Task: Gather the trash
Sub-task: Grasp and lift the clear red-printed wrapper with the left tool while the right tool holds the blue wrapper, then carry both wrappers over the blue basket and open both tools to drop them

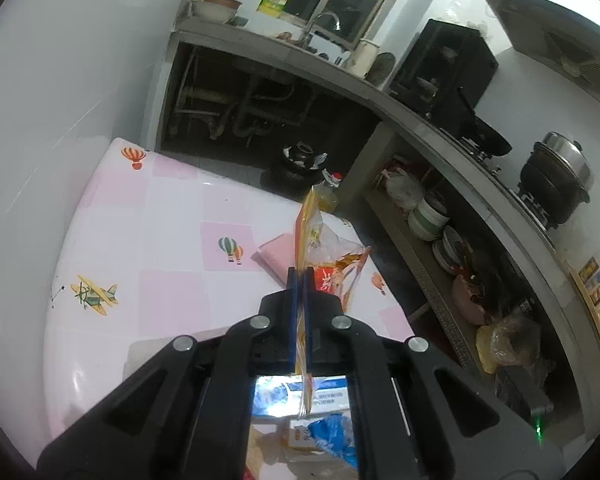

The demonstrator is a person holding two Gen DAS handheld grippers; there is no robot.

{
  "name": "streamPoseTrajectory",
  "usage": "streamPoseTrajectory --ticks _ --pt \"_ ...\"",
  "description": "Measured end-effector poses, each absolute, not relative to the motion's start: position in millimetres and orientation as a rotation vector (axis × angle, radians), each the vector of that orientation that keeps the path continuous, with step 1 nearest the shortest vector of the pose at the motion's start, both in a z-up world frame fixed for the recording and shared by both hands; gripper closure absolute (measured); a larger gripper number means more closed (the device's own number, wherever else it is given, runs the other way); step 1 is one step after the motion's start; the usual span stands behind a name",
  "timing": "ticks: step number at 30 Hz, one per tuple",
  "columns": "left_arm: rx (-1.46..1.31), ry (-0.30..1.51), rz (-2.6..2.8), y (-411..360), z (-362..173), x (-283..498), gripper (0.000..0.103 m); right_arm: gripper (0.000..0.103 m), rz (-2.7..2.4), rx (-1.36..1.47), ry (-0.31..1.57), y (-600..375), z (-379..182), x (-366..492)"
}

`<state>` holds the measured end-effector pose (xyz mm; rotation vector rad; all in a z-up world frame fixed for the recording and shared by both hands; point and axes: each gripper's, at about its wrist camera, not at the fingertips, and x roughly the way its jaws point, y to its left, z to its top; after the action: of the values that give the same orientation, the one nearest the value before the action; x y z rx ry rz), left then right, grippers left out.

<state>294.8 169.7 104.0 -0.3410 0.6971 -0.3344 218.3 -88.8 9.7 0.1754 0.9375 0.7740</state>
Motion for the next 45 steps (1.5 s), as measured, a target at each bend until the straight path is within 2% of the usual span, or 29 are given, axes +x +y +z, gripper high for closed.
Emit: streamPoseTrajectory --ticks 18,45 --pt "-0.205 0.581 -0.449 89 149 233 0.102 0.093 0.586 0.357 0.821 -196 31 161" --pt "-0.093 0.779 -0.765 -139 83 222 0.102 0.093 0.042 0.66 0.702 -399 -17 38"
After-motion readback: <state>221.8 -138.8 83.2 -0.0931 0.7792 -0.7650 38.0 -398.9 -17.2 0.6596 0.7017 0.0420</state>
